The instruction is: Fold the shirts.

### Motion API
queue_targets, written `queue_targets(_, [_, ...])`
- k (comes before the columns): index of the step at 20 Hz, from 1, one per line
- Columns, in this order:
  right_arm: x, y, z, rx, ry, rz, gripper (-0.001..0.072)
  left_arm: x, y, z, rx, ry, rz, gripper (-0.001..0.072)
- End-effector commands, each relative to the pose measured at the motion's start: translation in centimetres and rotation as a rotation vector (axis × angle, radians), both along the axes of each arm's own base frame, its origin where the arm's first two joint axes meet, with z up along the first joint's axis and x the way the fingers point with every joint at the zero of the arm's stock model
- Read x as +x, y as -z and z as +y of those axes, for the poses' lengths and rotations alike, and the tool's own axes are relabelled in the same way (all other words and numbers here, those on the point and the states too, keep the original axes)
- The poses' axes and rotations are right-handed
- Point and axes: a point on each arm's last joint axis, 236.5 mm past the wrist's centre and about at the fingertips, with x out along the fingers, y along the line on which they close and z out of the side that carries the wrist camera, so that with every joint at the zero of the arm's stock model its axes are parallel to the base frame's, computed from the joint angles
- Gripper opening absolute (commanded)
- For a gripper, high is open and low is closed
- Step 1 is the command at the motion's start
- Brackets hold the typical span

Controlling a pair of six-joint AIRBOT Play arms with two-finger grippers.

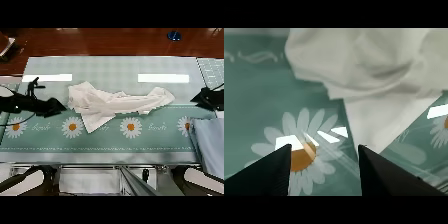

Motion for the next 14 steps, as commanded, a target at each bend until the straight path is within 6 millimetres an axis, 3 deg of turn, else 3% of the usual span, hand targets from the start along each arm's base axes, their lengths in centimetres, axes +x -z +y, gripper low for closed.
queue_targets(1, [-2.5,3.4,3.1,0.131,0.022,0.023,0.0418,-1.9,2.6,-2.6,-0.102,-0.078,0.044,0.051])
queue_targets(7, [-1.7,3.3,4.4,0.196,0.046,-0.019,0.0416,3.2,4.3,-6.6,-0.049,-0.194,-0.122,0.0509])
queue_targets(12, [-1.7,3.4,4.3,0.193,0.043,-0.024,0.0415,5.2,4.6,-8.6,-0.004,-0.197,-0.178,0.0506])
queue_targets(13, [-1.5,3.4,4.1,0.184,0.05,-0.031,0.0415,5.4,4.4,-9.0,-0.008,-0.187,-0.183,0.0484])
queue_targets(14, [-1.2,3.5,3.9,0.176,0.061,-0.039,0.0415,5.5,4.2,-9.2,-0.014,-0.178,-0.181,0.0383])
